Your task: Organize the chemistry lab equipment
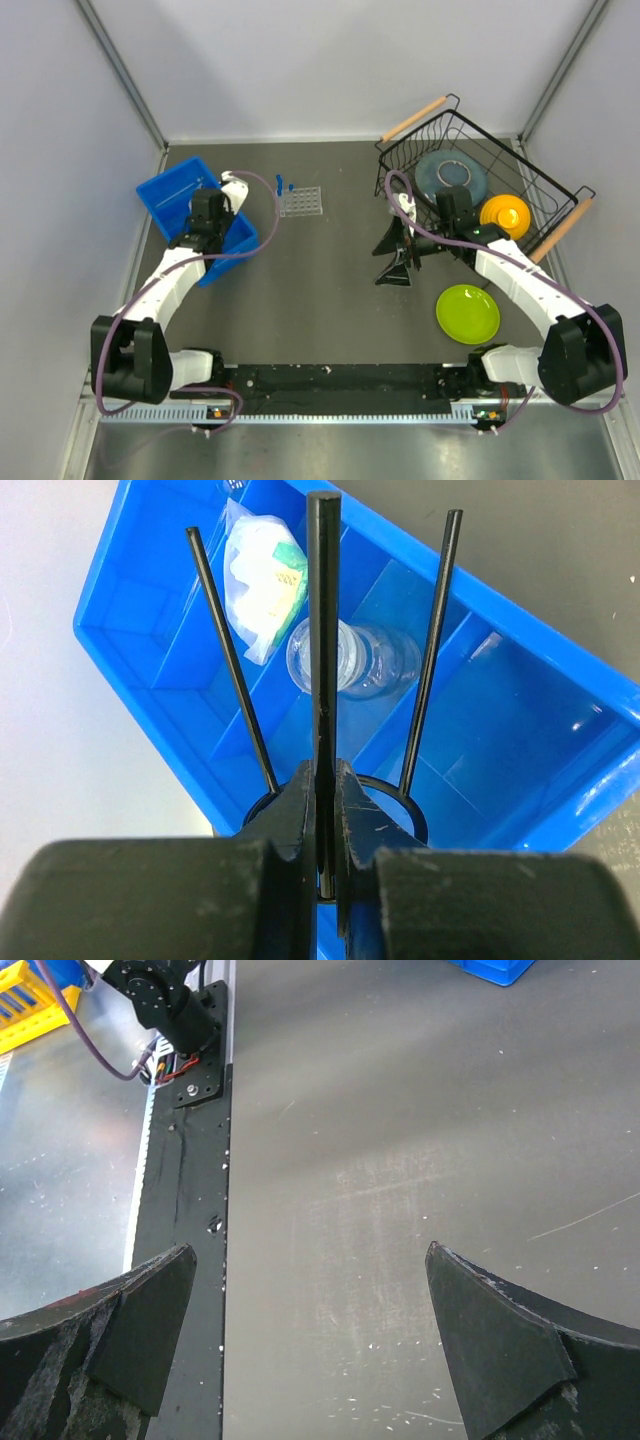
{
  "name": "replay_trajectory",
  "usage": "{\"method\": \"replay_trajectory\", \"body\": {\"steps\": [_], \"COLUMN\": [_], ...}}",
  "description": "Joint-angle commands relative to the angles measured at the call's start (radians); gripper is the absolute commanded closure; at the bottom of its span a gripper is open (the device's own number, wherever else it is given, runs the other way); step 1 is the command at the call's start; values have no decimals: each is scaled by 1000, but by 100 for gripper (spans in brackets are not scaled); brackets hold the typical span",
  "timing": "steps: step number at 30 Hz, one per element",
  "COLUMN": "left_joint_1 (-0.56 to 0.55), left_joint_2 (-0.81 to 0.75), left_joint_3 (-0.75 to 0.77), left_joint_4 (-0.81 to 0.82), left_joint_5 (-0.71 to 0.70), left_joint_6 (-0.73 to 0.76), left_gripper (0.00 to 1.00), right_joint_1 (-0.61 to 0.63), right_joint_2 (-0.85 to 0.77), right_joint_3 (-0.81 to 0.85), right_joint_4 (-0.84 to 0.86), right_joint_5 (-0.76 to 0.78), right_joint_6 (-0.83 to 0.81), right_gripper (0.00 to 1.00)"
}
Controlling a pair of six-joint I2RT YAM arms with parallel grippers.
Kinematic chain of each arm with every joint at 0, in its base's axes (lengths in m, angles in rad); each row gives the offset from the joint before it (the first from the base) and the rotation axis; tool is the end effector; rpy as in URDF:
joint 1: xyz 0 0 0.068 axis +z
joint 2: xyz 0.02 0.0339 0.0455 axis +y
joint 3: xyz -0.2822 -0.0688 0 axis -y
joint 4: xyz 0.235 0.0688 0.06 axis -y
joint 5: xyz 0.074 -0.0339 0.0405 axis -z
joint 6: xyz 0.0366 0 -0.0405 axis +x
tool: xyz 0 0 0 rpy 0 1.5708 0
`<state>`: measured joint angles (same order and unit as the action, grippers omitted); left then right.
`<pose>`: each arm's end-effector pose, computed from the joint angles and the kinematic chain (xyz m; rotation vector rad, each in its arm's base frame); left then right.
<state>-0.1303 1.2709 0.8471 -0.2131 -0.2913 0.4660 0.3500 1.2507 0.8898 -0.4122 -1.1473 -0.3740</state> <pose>0.2623 -0.0238 0.2763 0.4945 2.1674 0.5074 0.2102 0.1123 0.2923 -1.2312 1.6962 1.2963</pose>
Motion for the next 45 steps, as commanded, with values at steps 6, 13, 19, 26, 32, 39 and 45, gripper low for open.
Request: {"method": "replay_trajectory", "body": {"steps": [6, 13, 19, 26, 32, 39, 45], "left_joint_1": [6, 6, 6, 6, 6, 6, 6], "left_joint_2": [-27, -31, -83, -188, -301, -442, -525], "left_joint_3": [-103, -114, -109, -92, -72, 48, 199], "left_joint_4": [-15, -19, -37, -91, -134, -258, -321], "left_joint_5": [4, 6, 24, 67, 93, 317, 521], "left_joint_6": [-7, -24, -38, -87, -142, -334, -608], "left_gripper": [89, 71, 64, 42, 22, 1, 1], "right_joint_1": [-11, -16, -17, -20, -28, -114, -175], "right_joint_2": [-4, -2, -2, -2, -37, -174, -211], "right_joint_3": [-2, -3, -2, -8, -6, 119, 360], "right_joint_4": [26, 26, 24, 23, -19, -57, -88], "right_joint_5": [-40, -45, -48, -48, -2, 438, 991], "right_joint_6": [-28, -28, -29, -37, -106, -51, 196], "right_gripper": [1, 1, 1, 1, 1, 1, 1]}}
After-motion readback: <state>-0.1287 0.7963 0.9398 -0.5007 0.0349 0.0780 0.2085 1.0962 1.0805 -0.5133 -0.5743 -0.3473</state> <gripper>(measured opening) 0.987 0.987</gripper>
